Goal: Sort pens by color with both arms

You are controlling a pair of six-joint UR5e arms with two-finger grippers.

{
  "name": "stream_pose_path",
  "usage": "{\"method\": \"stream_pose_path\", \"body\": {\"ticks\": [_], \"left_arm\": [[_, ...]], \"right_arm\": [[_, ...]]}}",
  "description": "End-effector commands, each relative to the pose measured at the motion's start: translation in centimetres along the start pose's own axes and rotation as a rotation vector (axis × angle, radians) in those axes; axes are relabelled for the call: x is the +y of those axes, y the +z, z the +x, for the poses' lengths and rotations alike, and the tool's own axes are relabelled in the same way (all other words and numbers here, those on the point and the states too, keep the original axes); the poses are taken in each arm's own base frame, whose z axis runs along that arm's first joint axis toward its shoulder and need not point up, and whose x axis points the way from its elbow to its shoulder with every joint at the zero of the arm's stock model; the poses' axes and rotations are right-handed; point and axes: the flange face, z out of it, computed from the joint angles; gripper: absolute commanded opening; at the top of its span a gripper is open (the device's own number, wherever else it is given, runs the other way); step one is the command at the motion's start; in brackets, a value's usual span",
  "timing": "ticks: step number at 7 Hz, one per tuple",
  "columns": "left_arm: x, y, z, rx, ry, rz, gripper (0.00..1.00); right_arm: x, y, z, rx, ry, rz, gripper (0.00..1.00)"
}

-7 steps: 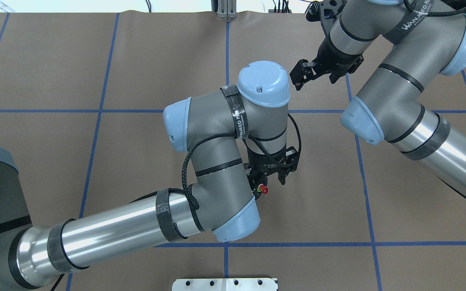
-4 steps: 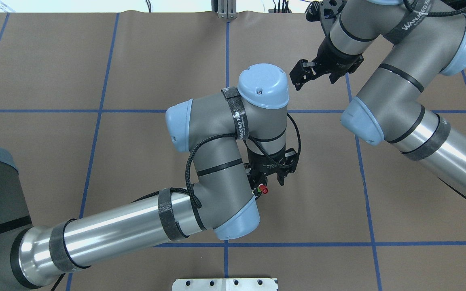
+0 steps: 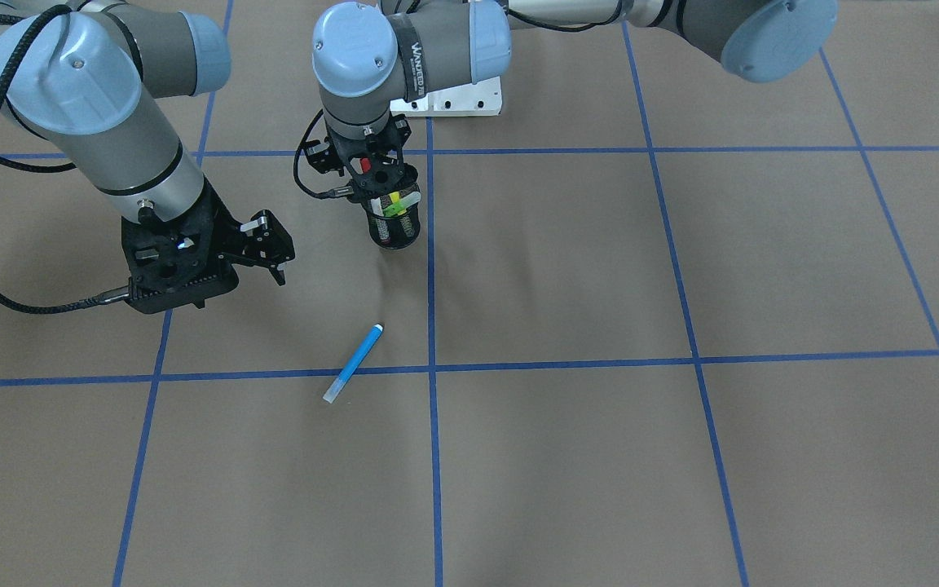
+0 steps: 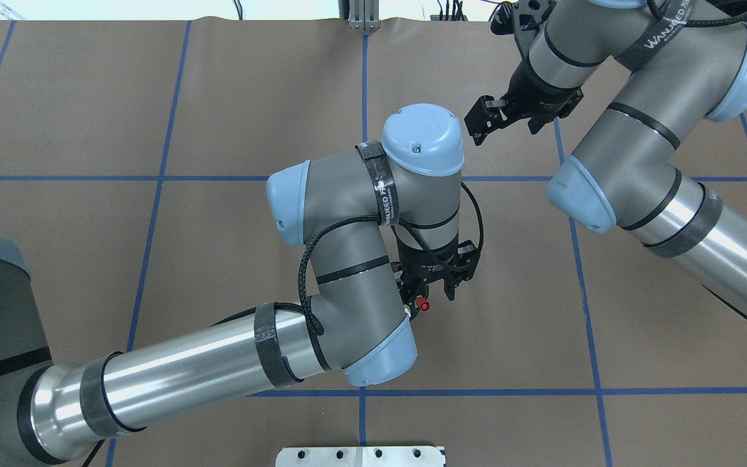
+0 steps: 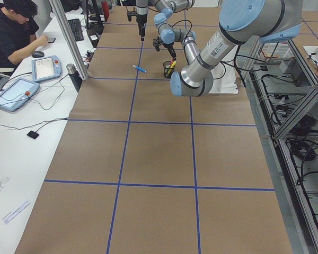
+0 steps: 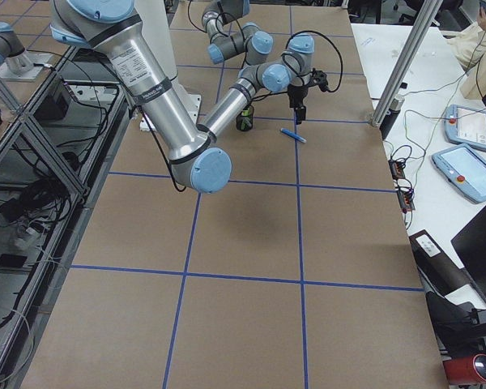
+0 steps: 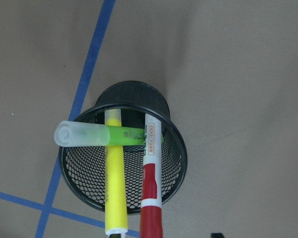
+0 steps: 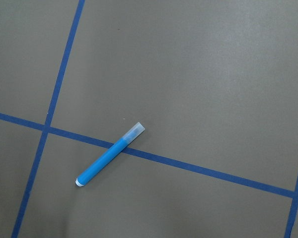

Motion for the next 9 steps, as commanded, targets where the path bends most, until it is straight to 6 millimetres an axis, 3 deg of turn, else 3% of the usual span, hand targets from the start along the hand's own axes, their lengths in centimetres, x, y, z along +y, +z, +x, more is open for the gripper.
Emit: {"method": "stream_pose_path", "body": {"ticks": [1,3,9], "left_arm": [[0.3,0.5,0.0,-0.006,0.004,-0.005,0.61],[1.2,1.1,0.2,-0.011,0.011,-0.013,0.61],[0.7,1.7,0.6,0.000,0.042,-0.012,0.60]], "right_arm": [[0.1,0.0,0.1,0.003,0.003,-0.004,0.99],[0.2,-0.3,0.0,0.000,0.000,0.000,0.99],[0.5,-0.7,-0.2,0.001,0.001,-0.001,0.99]]}}
